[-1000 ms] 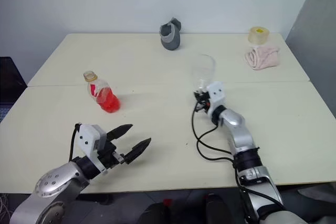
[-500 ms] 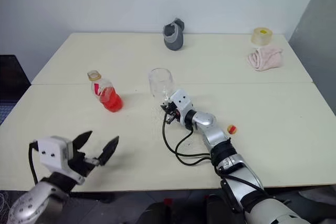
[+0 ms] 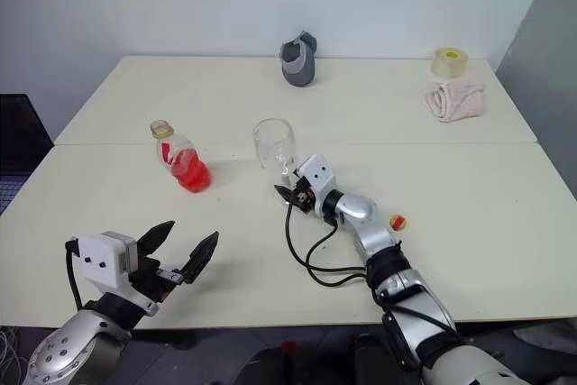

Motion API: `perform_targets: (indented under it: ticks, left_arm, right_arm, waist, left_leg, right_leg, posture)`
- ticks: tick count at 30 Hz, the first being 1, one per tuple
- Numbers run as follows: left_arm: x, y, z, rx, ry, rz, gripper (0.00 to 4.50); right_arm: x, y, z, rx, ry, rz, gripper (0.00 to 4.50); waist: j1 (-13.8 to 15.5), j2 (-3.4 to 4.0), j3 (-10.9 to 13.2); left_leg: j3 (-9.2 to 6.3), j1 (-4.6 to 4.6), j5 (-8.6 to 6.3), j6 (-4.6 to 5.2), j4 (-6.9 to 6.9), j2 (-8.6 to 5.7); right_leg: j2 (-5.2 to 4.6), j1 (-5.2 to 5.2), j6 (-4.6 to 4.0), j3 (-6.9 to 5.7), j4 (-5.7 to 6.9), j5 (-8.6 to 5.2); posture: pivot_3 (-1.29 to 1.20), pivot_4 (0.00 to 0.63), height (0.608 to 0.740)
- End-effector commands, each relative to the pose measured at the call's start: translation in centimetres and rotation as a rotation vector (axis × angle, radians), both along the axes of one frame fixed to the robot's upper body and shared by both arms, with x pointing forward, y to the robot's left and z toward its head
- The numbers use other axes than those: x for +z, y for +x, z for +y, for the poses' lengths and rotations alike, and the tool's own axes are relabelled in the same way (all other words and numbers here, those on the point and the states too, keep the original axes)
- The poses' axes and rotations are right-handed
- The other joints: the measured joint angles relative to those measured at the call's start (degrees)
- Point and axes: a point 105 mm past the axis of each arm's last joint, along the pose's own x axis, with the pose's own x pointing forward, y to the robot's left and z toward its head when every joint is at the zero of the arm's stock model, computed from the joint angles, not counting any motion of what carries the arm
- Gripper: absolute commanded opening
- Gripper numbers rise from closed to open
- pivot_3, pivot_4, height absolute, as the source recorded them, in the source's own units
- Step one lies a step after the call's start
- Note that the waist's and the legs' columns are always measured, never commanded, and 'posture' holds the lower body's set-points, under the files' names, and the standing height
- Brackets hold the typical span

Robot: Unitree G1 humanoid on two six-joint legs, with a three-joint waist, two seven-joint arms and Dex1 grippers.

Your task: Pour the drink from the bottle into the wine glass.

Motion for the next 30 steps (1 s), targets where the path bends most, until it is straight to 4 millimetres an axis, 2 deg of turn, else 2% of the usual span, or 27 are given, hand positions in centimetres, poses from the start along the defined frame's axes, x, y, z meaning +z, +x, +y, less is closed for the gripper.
perform_targets:
  ticks: [1, 4, 7, 11, 13, 16, 19, 23, 30]
  left_arm:
    - [0.0, 0.8, 1.8, 0.077, 0.014, -0.016, 4.5]
    - [0.2, 2.1, 1.8, 0.051, 0.117, -0.067, 4.5]
    - [0.5, 3.6, 2.5, 0.099, 0.13, -0.106, 4.5]
    - [1.1, 6.5, 3.3, 0.154, 0.141, -0.16, 4.5]
    - [1.5, 7.7, 3.4, 0.152, 0.14, -0.184, 4.5]
    - [2.0, 8.8, 3.9, 0.152, 0.146, -0.206, 4.5]
    - [2.4, 9.8, 4.6, 0.161, 0.149, -0.216, 4.5]
    - [2.5, 10.0, 4.8, 0.168, 0.141, -0.222, 4.5]
    - [2.3, 10.9, 5.0, 0.18, 0.124, -0.219, 4.5]
  right_arm:
    - [1.8, -1.5, -0.9, 0.039, 0.018, -0.036, 2.77]
    - [2.1, -3.9, -3.4, 0.067, 0.0, -0.028, 2.77]
    - [3.1, -6.1, -5.1, 0.103, -0.011, -0.027, 2.77]
    - [5.0, -10.1, -5.6, 0.298, 0.016, -0.075, 2.77]
    - [5.6, -11.1, -5.5, 0.345, 0.041, -0.055, 2.77]
    - [5.9, -11.7, -5.2, 0.38, 0.03, -0.059, 2.77]
    - [6.3, -11.0, -4.8, 0.359, 0.033, -0.077, 2.77]
    - [7.1, -10.5, -4.6, 0.334, 0.058, -0.083, 2.77]
    - [7.2, -11.0, -4.6, 0.324, 0.064, -0.082, 2.77]
  waist:
    - [0.3, -0.01, 0.0]
    - [0.8, 0.0, 0.0]
    - [1.1, -0.01, 0.0]
    - [1.0, -0.03, 0.0]
    - [0.8, -0.07, 0.0]
    - [0.8, -0.09, 0.0]
    - [0.9, -0.1, 0.0]
    - [1.0, -0.1, 0.0]
    - [1.1, -0.1, 0.0]
  left_leg:
    - [-0.01, 0.0, 0.0, 0.0, 0.0, 0.0]
    - [-0.02, -0.02, 0.0, 0.0, 0.02, -0.01]
    - [-0.03, -0.04, 0.0, 0.0, 0.02, -0.01]
    - [-0.01, -0.02, 0.0, 0.0, 0.03, -0.05]
    - [0.0, -0.02, 0.0, 0.0, 0.03, -0.06]
    - [-0.01, -0.01, 0.0, -0.01, 0.02, -0.06]
    - [-0.01, 0.0, 0.0, -0.01, 0.02, -0.05]
    - [-0.04, -0.02, 0.0, -0.01, 0.03, -0.03]
    - [-0.08, -0.04, 0.0, -0.02, 0.05, -0.02]
  right_leg:
    - [-0.01, 0.01, 0.0, -0.01, -0.01, 0.0]
    - [-0.03, 0.01, 0.01, -0.01, -0.02, 0.0]
    - [-0.05, 0.01, 0.01, -0.02, -0.04, -0.01]
    - [-0.01, 0.02, 0.02, -0.04, -0.04, -0.01]
    - [0.01, 0.02, 0.02, -0.06, -0.05, -0.01]
    - [0.01, 0.02, 0.01, -0.06, -0.04, 0.0]
    - [0.0, 0.01, 0.01, -0.06, -0.03, 0.0]
    - [-0.03, 0.0, 0.02, -0.07, -0.03, 0.0]
    - [-0.09, 0.0, 0.02, -0.09, -0.04, 0.0]
  posture:
    - [0.0, 0.15, 0.74]
    - [0.0, 0.15, 0.74]
    - [0.0, 0.15, 0.74]
    - [0.0, 0.15, 0.74]
    - [0.0, 0.15, 0.74]
    - [0.0, 0.15, 0.74]
    - [0.0, 0.15, 0.74]
    - [0.0, 0.15, 0.74]
    - [0.0, 0.15, 0.74]
